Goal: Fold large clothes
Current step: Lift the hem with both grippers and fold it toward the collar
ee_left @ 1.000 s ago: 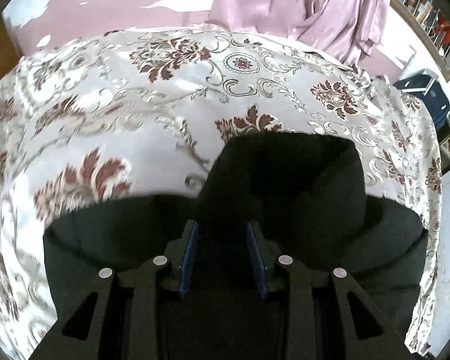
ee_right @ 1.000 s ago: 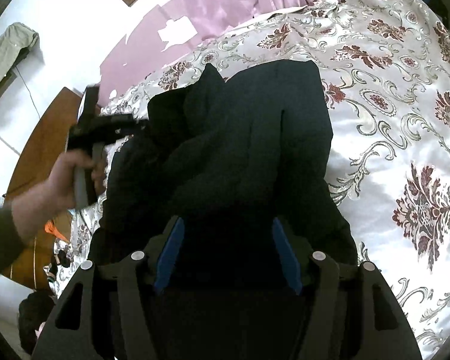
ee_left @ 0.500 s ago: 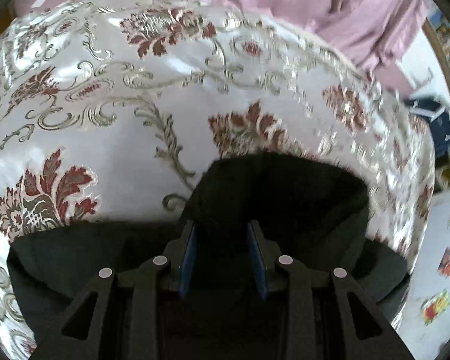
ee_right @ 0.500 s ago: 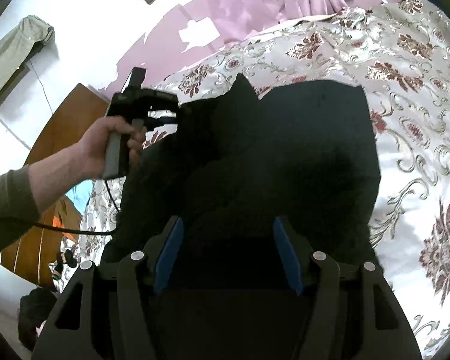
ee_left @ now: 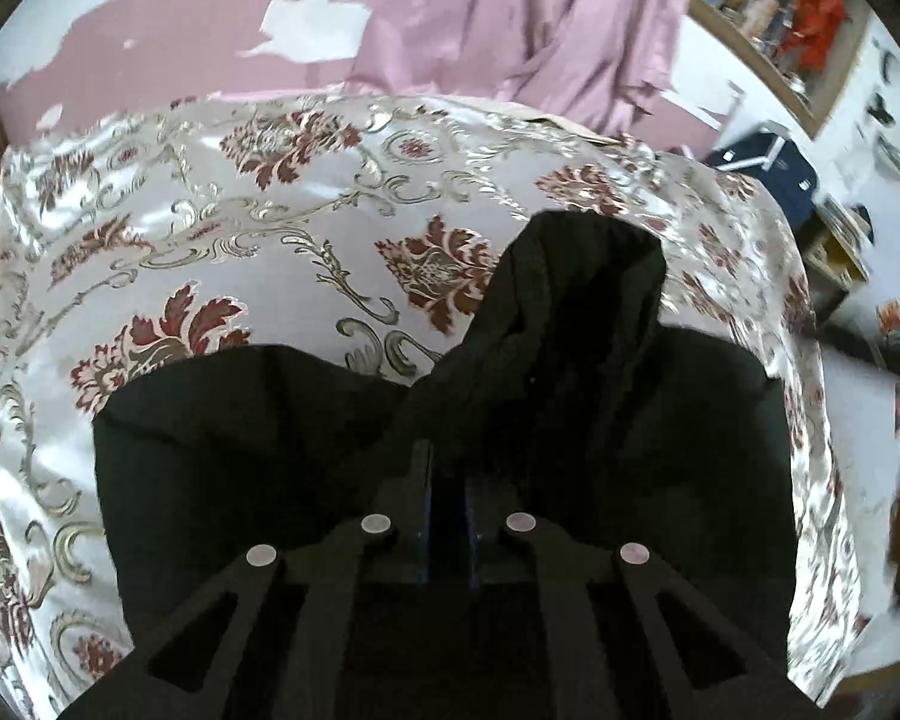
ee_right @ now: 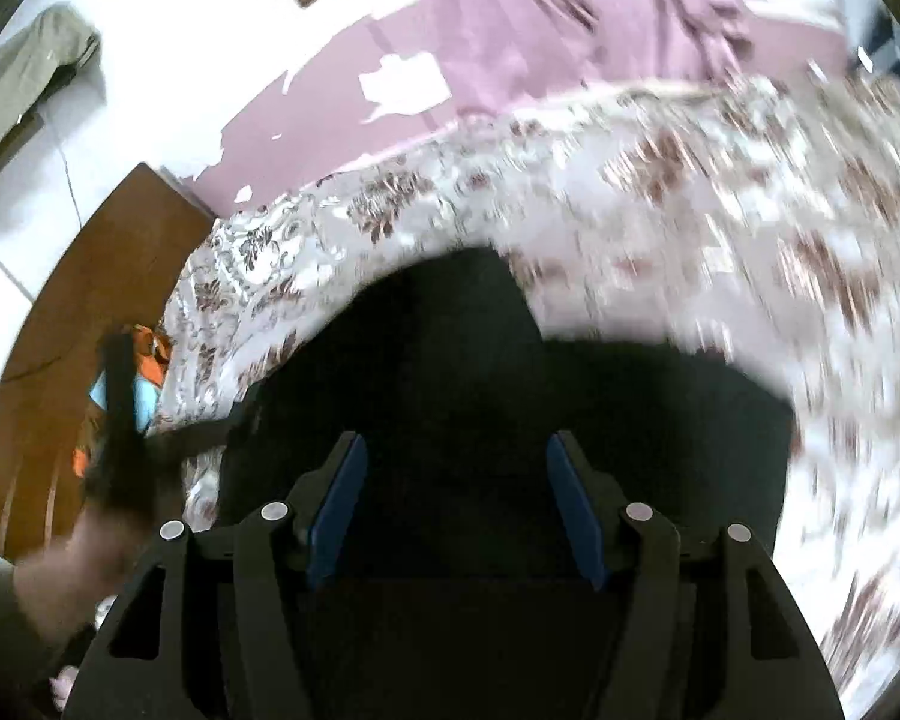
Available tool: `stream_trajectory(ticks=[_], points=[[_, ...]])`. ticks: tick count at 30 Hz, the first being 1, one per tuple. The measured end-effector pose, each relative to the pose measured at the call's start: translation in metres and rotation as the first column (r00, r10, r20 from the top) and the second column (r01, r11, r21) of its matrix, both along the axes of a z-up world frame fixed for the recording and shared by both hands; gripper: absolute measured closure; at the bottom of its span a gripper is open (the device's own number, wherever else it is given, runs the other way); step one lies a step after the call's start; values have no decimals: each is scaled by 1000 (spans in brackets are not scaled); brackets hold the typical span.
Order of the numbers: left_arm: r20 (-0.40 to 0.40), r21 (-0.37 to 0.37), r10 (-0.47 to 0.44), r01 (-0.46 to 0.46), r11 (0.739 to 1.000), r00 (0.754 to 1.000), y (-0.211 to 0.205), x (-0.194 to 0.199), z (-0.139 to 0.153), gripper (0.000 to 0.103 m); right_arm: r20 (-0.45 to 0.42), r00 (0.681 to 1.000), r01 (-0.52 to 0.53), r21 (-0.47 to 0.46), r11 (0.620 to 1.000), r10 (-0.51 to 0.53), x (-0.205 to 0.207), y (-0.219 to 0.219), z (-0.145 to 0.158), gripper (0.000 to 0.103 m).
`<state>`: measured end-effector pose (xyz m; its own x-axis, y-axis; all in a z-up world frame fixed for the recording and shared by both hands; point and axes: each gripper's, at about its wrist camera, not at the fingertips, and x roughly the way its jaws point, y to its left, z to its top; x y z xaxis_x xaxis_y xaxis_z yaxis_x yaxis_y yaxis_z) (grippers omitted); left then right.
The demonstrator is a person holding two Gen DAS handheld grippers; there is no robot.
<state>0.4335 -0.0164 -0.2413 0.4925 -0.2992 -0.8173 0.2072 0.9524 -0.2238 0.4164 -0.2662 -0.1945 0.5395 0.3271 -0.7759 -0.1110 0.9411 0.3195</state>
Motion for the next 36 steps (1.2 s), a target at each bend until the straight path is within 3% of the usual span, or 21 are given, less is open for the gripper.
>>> stream_trajectory(ticks=[2,5,9,11,12,13,14,19,22,24,26,28,30,36], points=[[14,-13,-5,5,1000,1000,1,-13,3,95,-10,1000,-11,-48,999,10,34,10,6,46],[27,-35,-8,9,999,1000,6,-29,6,95,-124,991,-64,-112,992,49,79,27,-4,46],[27,-50,-13,14,999,1000,15,-43,2,95,-181,982,-92,-177,980,60,108,34,-17,46],[26,-52,-16,17,998,1000,18,-46,0,95,-206,978,-79,-156,985,45,116,29,-22,48],[28,-54,-16,18,998,999,20,-47,0,95,-212,976,-77,-144,987,45,118,26,-23,54],[31,-55,-14,16,998,999,21,-48,0,95,-211,976,-87,-139,986,56,118,25,-24,88],[34,-60,-5,7,998,999,24,-50,1,95,-214,973,-115,-130,985,85,115,25,-25,98],[70,-116,49,-41,992,996,48,-73,13,95,-97,986,-142,-88,986,133,57,13,-3,98],[81,-113,50,-41,993,995,54,-94,8,95,-2,992,-124,-72,990,124,-24,10,12,98],[57,-61,34,-30,998,998,51,-102,-13,95,30,994,-107,-88,990,110,-69,10,2,98],[23,2,20,-20,1000,1000,46,-106,-38,95,-11,996,-87,-137,987,87,-103,16,-36,98],[8,52,12,-12,999,1000,45,-110,-55,95,-47,997,-71,-148,986,65,-114,15,-68,98],[10,49,22,-22,999,1000,50,-116,-54,95,-48,997,-74,-181,981,66,-119,18,-93,98],[10,-5,164,-164,987,986,88,-143,-25,95,-8,993,-114,-226,968,115,-122,16,-96,98]])
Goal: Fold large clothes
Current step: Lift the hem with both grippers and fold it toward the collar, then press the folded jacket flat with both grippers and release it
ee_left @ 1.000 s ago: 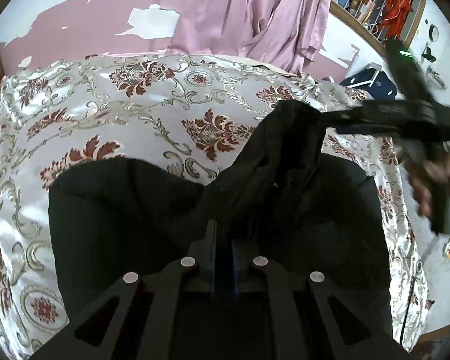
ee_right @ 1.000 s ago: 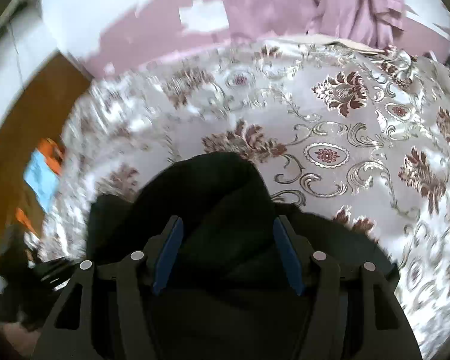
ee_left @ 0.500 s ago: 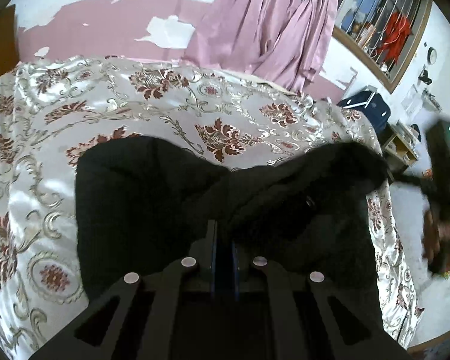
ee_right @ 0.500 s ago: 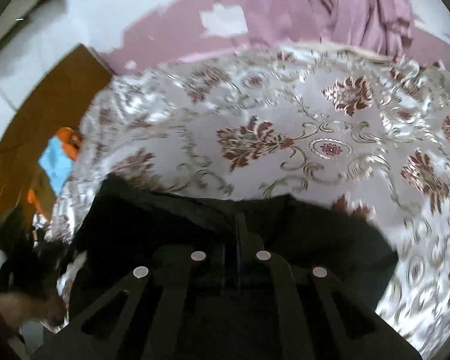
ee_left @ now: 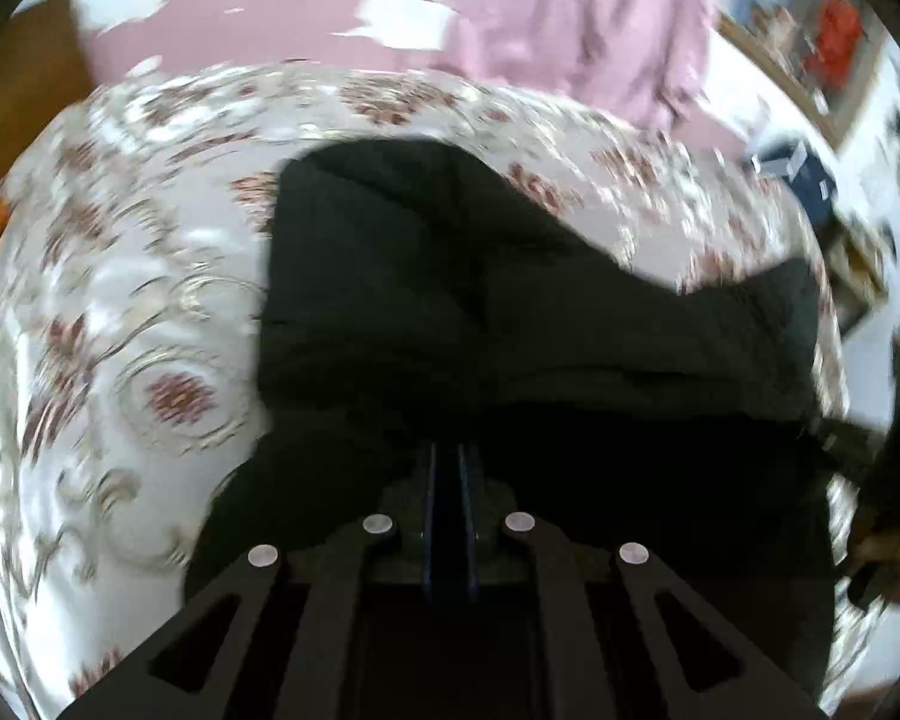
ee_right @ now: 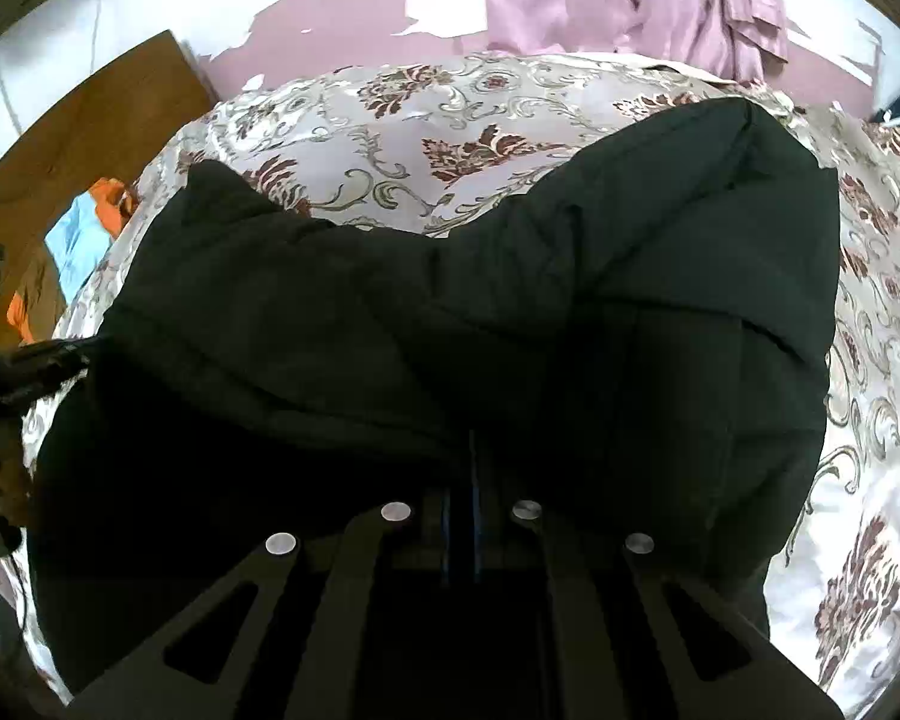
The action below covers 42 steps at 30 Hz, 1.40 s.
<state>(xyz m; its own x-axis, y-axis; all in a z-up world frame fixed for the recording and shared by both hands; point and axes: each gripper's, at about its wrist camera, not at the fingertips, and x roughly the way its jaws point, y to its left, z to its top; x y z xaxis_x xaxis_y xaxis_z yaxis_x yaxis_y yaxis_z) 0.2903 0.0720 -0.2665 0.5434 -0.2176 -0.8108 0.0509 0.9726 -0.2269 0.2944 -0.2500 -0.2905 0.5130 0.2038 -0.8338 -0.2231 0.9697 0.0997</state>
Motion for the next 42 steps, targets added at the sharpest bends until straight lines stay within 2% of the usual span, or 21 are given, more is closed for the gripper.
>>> stream_trajectory(ticks=[3,4,6,8,10,12,13,14,16,20,22,24,26,30,32,34,39,42], points=[[111,-31,17,-13,999,994,1,5,39,95,8,999,-38,-34,999,38,-3,4,1,98],[155,-47,-9,17,999,988,-7,15,53,95,11,999,-45,-41,998,45,-2,5,1,98],[169,-79,-80,94,992,982,-25,38,61,95,12,999,-49,-43,998,50,-2,5,3,98],[152,-76,-151,164,984,977,-51,61,49,95,16,998,-52,-48,997,53,-4,5,4,98],[85,-65,-199,205,977,976,-69,77,24,95,17,998,-56,-62,997,57,-6,8,4,98],[8,-11,-236,236,972,972,-84,81,-9,95,13,998,-61,-66,996,62,-9,7,8,97],[-3,12,-248,248,969,969,-86,78,-17,95,4,998,-68,-63,996,68,-10,7,10,91],[-9,25,-253,253,967,968,-86,74,-23,95,-9,997,-73,-58,996,73,-14,5,16,85],[-12,24,-246,246,969,969,-83,66,-26,95,-13,998,-58,-25,998,58,-22,-1,31,84],[-30,28,-236,237,971,971,-80,54,-35,95,95,995,-10,91,996,1,-24,-2,77,84],[-33,49,-238,239,970,971,-83,52,-37,95,126,992,-6,98,995,-6,-7,10,81,84],[-34,62,-238,240,969,971,-86,55,-40,95,138,990,-20,121,992,4,15,24,75,84],[-42,52,-230,232,971,972,-84,56,-44,95,127,991,-47,115,992,32,35,39,55,84],[-66,38,-240,243,969,969,-84,57,-60,95,2,997,-72,3,997,72,43,49,-11,84],[-67,49,-243,246,968,968,-86,56,-67,95,-9,998,-69,35,997,69,38,42,-29,84],[-73,57,-232,236,970,970,-89,56,-75,96,-22,998,-56,51,997,57,37,39,-34,85],[-104,60,-190,197,979,976,-93,59,-90,96,-50,999,0,25,1000,1,40,45,-54,84],[-134,86,-195,208,974,972,-98,62,-98,97,-75,997,30,16,999,-28,48,50,-64,84]])
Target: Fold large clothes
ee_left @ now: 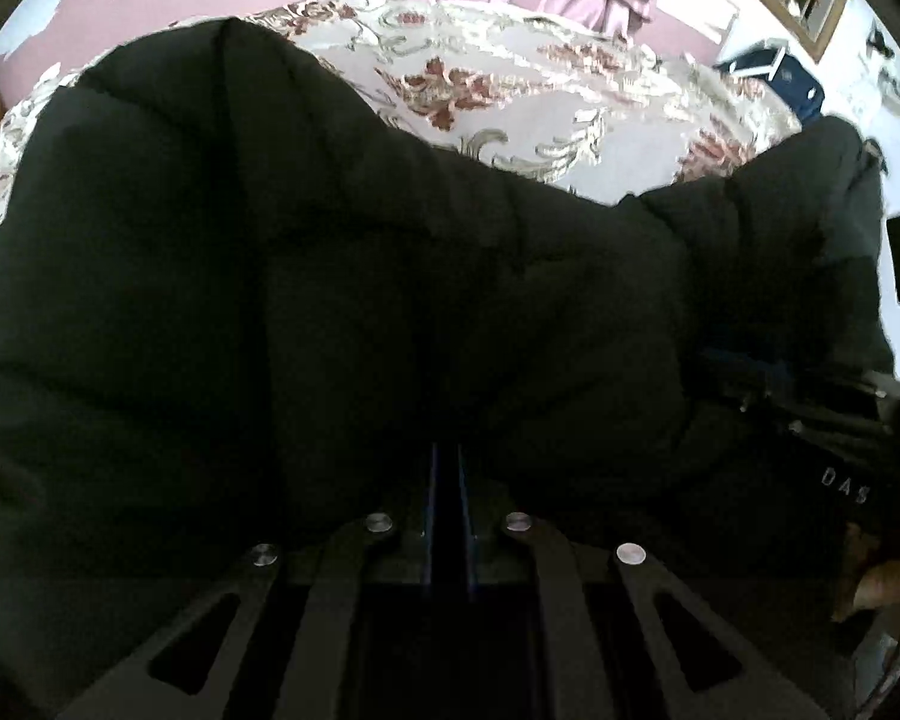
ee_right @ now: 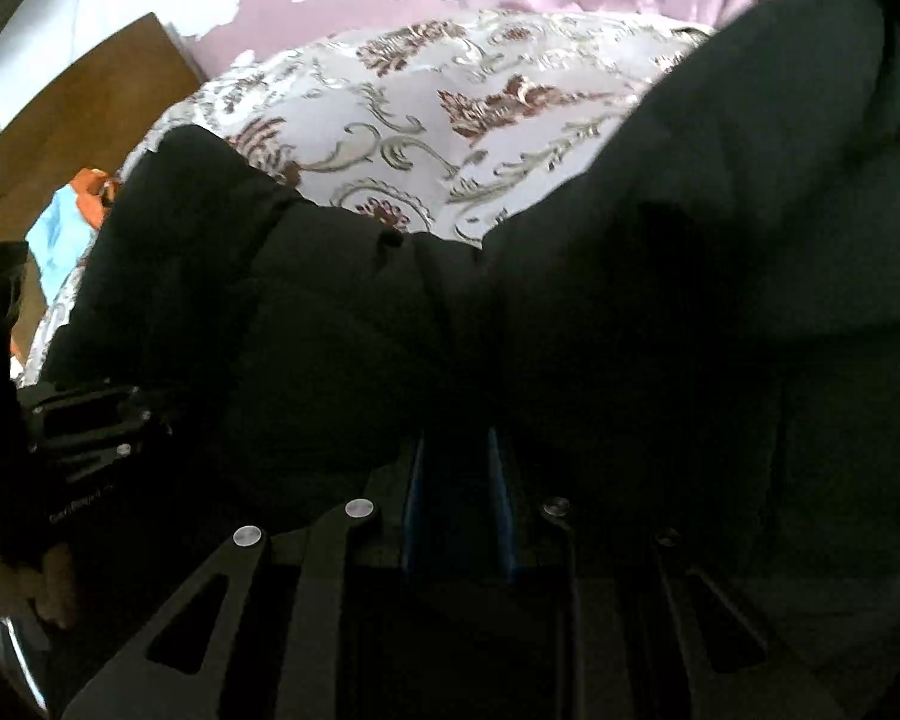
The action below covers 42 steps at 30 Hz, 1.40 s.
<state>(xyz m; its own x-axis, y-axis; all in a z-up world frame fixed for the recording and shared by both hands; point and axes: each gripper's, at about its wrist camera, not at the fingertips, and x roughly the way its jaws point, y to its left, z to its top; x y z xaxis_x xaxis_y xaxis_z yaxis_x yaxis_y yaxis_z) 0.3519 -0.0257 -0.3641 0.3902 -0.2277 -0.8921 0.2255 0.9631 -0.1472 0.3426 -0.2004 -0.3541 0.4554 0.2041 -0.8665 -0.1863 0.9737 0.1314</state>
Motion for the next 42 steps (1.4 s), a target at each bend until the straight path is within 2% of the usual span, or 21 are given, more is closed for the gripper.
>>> stream_trajectory(ticks=[7,11,12,13,14,16,17,22,25,26,27,29,32,36,39,42], points=[[-54,55,-15,18,998,998,-4,1,10,97,-76,997,-13,-25,1000,11,13,11,-3,85],[-50,38,-3,5,999,999,0,-6,30,96,-61,998,-36,-50,998,33,10,18,18,82],[-44,41,-5,7,999,999,0,-9,35,96,-57,998,-38,-51,998,35,8,18,24,80],[-37,44,-3,4,999,999,2,-12,41,96,-48,998,-37,-46,998,35,4,18,32,71],[-35,43,2,0,999,999,4,-15,47,96,-39,999,-37,-34,999,36,-1,19,39,57],[-34,47,15,-13,999,999,7,-21,57,96,-17,999,-42,-26,999,41,-12,20,52,40],[-33,48,27,-25,999,999,10,-29,65,96,-9,999,-42,-28,999,42,-20,17,58,34],[-22,34,61,-60,998,998,26,-67,106,95,-22,999,-33,19,999,33,-66,1,94,33],[-11,-18,95,-95,995,995,33,-98,144,79,-28,999,-25,44,999,26,-94,-11,118,33],[-10,-37,116,-116,993,993,36,-110,155,65,-31,999,-25,52,998,27,-101,-15,126,33],[-16,-58,141,-142,988,990,39,-124,168,39,-32,999,-31,60,998,33,-112,-19,137,33],[-30,-119,194,-197,973,980,44,-153,197,12,-32,998,-46,61,997,48,-132,-25,156,32],[-52,-164,293,-298,940,955,49,-197,233,11,-44,996,-70,97,993,75,-162,-35,193,32],[-55,-119,366,-370,921,929,45,-246,270,11,-14,993,-115,118,986,118,-191,-47,237,29],[-31,-95,393,-394,914,919,47,-279,297,11,7,991,-130,124,984,130,-211,-60,264,26],[6,-87,384,-382,920,923,54,-300,318,11,13,989,-151,115,982,150,-226,-67,282,25]])
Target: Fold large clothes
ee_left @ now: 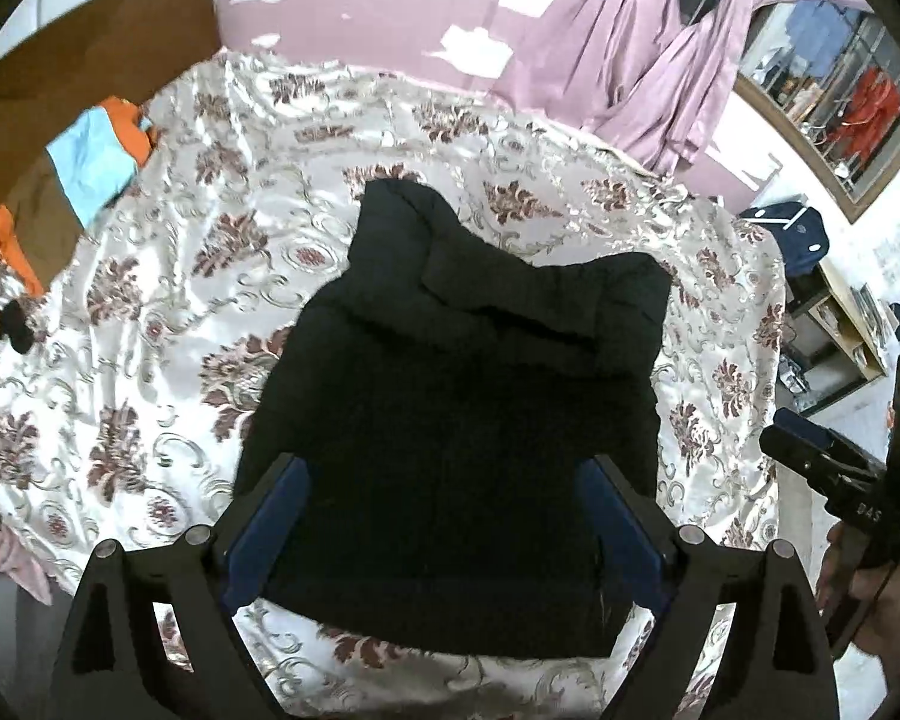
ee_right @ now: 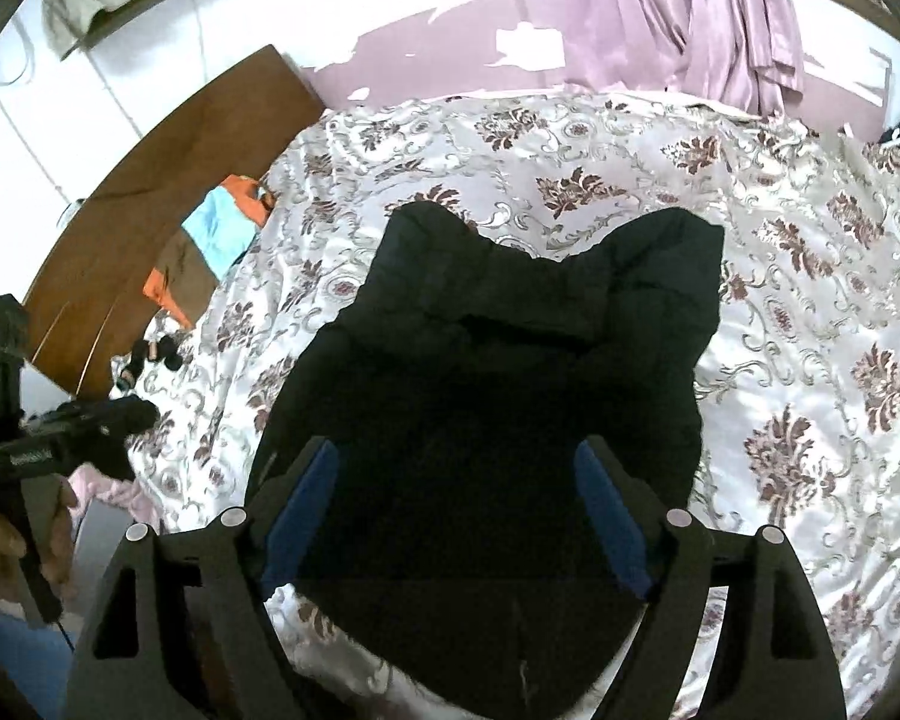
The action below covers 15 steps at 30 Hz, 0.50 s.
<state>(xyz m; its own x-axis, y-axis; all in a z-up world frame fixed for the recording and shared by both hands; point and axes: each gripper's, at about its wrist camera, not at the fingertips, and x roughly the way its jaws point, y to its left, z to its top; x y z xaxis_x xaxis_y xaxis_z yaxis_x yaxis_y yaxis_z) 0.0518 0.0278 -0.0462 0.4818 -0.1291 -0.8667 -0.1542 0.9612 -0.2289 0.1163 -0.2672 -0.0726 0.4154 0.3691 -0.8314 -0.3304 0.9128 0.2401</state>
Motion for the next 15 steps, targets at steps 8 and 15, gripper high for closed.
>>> stream_trajectory(ticks=[8,15], points=[[86,72,-210,204,976,974,12,-17,39,11,74,994,88,-79,993,-82,-37,-7,50,25],[96,84,-369,362,928,925,25,-21,32,11,125,958,271,-81,959,-260,-83,20,74,25]])
